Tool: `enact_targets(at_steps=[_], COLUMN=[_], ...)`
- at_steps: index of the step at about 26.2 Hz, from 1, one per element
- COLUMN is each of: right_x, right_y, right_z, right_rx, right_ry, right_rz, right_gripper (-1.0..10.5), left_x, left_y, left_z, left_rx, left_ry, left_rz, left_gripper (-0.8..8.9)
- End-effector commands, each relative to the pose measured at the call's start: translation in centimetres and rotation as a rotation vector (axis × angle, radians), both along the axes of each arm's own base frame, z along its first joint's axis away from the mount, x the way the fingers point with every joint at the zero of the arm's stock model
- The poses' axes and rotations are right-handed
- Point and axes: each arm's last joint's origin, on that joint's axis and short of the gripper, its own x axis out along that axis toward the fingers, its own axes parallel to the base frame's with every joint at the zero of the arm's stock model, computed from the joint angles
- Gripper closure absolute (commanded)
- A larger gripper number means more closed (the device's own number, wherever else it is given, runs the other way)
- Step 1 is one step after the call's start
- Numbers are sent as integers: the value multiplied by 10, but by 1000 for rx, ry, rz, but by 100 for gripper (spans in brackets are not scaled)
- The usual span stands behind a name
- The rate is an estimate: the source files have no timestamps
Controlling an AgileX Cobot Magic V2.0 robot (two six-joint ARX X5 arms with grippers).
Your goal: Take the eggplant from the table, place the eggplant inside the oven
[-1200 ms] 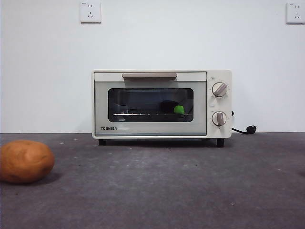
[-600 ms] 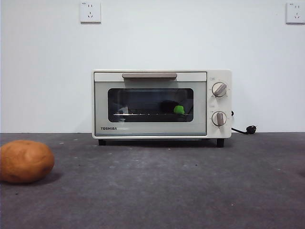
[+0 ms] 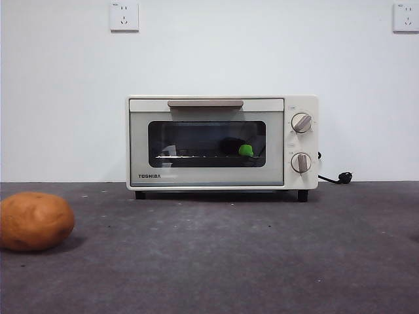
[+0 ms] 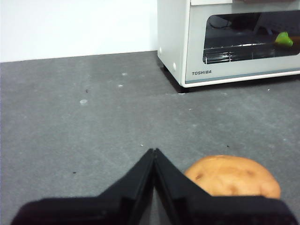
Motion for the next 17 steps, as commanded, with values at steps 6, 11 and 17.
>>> enact_targets(at_steps=[6, 11, 17], right_x=[2, 2, -7], right_y=[1, 1, -7], right_z=[-2, -2, 8], right_rx=[2, 2, -48], right_ry=[10, 10, -59], right_rz=[-4, -4, -52], right_gripper=[946, 946, 946], left_x=[2, 3, 3], left_y=[0, 0, 0], left_z=[-5, -6, -6], left_rx=[-50, -51, -51], left_ry=[38, 55, 58], left_rz=[6, 6, 7], left_gripper=[817, 817, 817])
